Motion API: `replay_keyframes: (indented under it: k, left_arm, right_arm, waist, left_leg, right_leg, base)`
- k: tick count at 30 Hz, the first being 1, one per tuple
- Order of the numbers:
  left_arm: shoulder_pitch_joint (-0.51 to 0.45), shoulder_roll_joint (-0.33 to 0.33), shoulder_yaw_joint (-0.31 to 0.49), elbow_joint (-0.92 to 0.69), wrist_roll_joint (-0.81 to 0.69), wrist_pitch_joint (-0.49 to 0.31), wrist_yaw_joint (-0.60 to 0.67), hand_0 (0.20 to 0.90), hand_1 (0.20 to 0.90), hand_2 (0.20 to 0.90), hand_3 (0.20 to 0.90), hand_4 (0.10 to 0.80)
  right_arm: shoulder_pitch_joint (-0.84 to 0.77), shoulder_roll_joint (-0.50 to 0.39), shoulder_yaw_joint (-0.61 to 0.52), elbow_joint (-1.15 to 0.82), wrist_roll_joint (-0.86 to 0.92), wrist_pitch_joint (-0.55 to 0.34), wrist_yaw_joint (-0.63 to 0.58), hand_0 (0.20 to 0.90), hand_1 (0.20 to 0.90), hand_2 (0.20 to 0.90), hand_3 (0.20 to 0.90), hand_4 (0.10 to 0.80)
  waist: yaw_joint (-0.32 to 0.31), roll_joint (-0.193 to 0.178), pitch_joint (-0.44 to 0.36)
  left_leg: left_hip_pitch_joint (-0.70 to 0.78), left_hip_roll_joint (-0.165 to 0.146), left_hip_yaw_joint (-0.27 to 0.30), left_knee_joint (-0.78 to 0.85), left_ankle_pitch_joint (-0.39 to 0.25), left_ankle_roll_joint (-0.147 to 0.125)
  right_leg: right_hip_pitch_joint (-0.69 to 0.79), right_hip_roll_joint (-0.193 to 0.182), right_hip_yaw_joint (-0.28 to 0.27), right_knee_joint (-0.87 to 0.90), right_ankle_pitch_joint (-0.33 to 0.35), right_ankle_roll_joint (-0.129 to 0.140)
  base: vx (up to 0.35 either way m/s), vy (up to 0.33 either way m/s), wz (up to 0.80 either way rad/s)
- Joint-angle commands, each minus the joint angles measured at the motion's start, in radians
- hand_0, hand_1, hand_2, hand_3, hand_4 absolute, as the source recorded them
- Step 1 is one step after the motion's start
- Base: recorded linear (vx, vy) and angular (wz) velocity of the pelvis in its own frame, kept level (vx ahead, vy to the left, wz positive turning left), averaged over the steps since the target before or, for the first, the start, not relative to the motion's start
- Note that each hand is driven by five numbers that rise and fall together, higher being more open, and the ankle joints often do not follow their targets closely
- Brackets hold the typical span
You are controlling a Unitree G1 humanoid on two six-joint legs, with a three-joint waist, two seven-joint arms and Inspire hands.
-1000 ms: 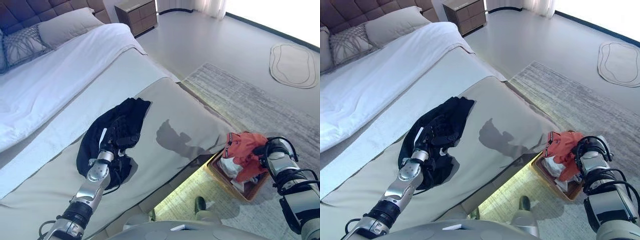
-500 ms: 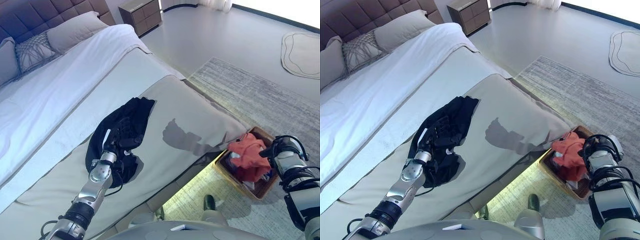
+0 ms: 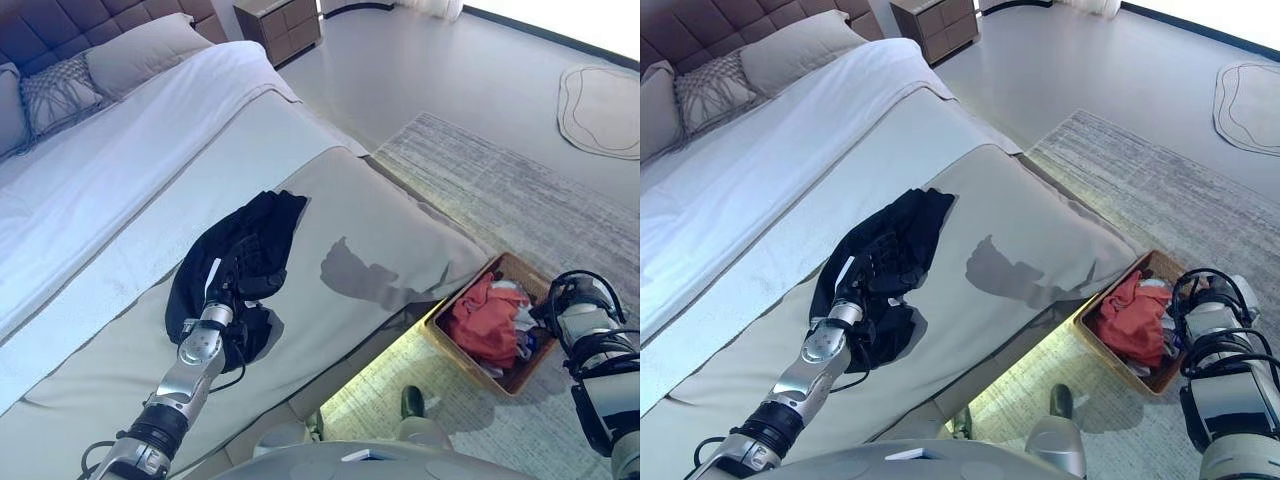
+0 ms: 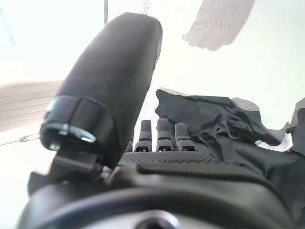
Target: Pick up the clothes from the bed and place them into the basket
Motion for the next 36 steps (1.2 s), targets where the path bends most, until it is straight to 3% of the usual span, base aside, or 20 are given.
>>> replay_keyframes:
  k: [1, 6, 10, 23, 29, 32, 35, 36]
  left_arm:
    - [-0.076, 0.032, 0.011, -0.014, -0.009, -0.069, 0.040, 0.900, 0.900, 0.900, 0.900, 0.800]
    - [-0.052, 0.033, 0.034, 0.000, 0.025, -0.059, 0.083, 0.900, 0.900, 0.900, 0.900, 0.800]
    - [-0.038, 0.030, 0.070, 0.033, 0.039, -0.062, 0.118, 0.900, 0.900, 0.900, 0.900, 0.800]
    - [0.037, 0.091, 0.138, 0.055, 0.208, -0.011, 0.077, 0.900, 0.900, 0.900, 0.900, 0.800]
    - [0.005, 0.124, 0.124, 0.078, 0.242, -0.042, 0.061, 0.900, 0.900, 0.900, 0.900, 0.800]
    - [-0.038, 0.171, 0.097, 0.068, 0.409, -0.116, 0.145, 0.900, 0.900, 0.900, 0.900, 0.800]
    - [-0.065, 0.202, 0.080, 0.039, 0.461, -0.124, 0.202, 0.900, 0.900, 0.900, 0.900, 0.800]
    - [-0.076, 0.212, 0.076, 0.023, 0.547, -0.134, 0.255, 0.900, 0.900, 0.900, 0.900, 0.800]
  right_arm:
    - [-0.190, -0.070, 0.114, -0.141, -0.073, -0.090, -0.059, 0.900, 0.900, 0.900, 0.900, 0.800]
    - [-0.220, -0.047, 0.181, -0.360, -0.092, -0.091, -0.079, 0.900, 0.900, 0.900, 0.900, 0.800]
    - [-0.262, -0.023, 0.222, -0.424, -0.134, -0.113, -0.074, 0.900, 0.900, 0.900, 0.900, 0.800]
    - [-0.483, 0.028, 0.405, -0.386, -0.172, -0.043, 0.026, 0.900, 0.900, 0.900, 0.900, 0.800]
    - [-0.603, 0.055, 0.455, -0.308, -0.207, -0.029, 0.002, 0.900, 0.900, 0.900, 0.900, 0.800]
    - [-0.675, 0.091, 0.495, -0.253, -0.244, -0.031, -0.017, 0.900, 0.900, 0.900, 0.900, 0.800]
    - [-0.702, 0.107, 0.516, -0.223, -0.263, -0.042, -0.014, 0.900, 0.900, 0.900, 0.900, 0.800]
    - [-0.712, 0.119, 0.525, -0.197, -0.268, -0.055, -0.021, 0.900, 0.900, 0.900, 0.900, 0.800]
  waist:
    - [0.021, -0.088, -0.023]
    - [0.040, -0.108, -0.027]
    - [0.073, -0.119, -0.030]
    - [0.242, -0.143, -0.032]
    - [0.322, -0.117, 0.063]
    - [0.362, -0.097, 0.151]
    - [0.383, -0.090, 0.191]
    - [0.398, -0.089, 0.209]
  left_leg:
    - [0.003, 0.010, -0.023, 0.001, -0.034, -0.017]
    - [-0.012, 0.008, -0.050, 0.001, -0.029, -0.016]
    - [-0.025, 0.003, -0.077, 0.001, -0.025, -0.013]
    - [-0.069, -0.035, -0.194, 0.049, -0.028, 0.002]
    - [-0.194, -0.081, -0.262, 0.206, -0.064, 0.022]
    - [-0.276, -0.105, -0.281, 0.334, -0.119, 0.029]
    - [-0.310, -0.114, -0.289, 0.386, -0.142, 0.039]
    - [-0.333, -0.125, -0.299, 0.415, -0.157, 0.047]
  right_leg:
    - [0.039, -0.025, -0.010, 0.014, -0.035, -0.007]
    - [0.038, -0.027, -0.030, 0.021, -0.042, -0.011]
    - [0.046, -0.036, -0.062, 0.028, -0.052, -0.013]
    - [0.082, -0.091, -0.198, 0.103, -0.095, -0.007]
    - [0.037, -0.152, -0.249, 0.240, -0.141, -0.018]
    - [-0.018, -0.189, -0.248, 0.381, -0.208, -0.029]
    - [-0.034, -0.203, -0.254, 0.432, -0.233, -0.033]
    - [-0.044, -0.210, -0.258, 0.454, -0.242, -0.035]
  base:
    - [0.016, 0.011, 0.04]
    - [0.000, 0.017, 0.11]
    - [0.000, 0.049, 0.16]
    - [0.051, 0.046, 0.30]
    - [-0.062, 0.078, 0.40]
    - [-0.068, 0.073, 0.36]
    - [0.005, 0.045, 0.19]
    - [0.020, 0.056, 0.16]
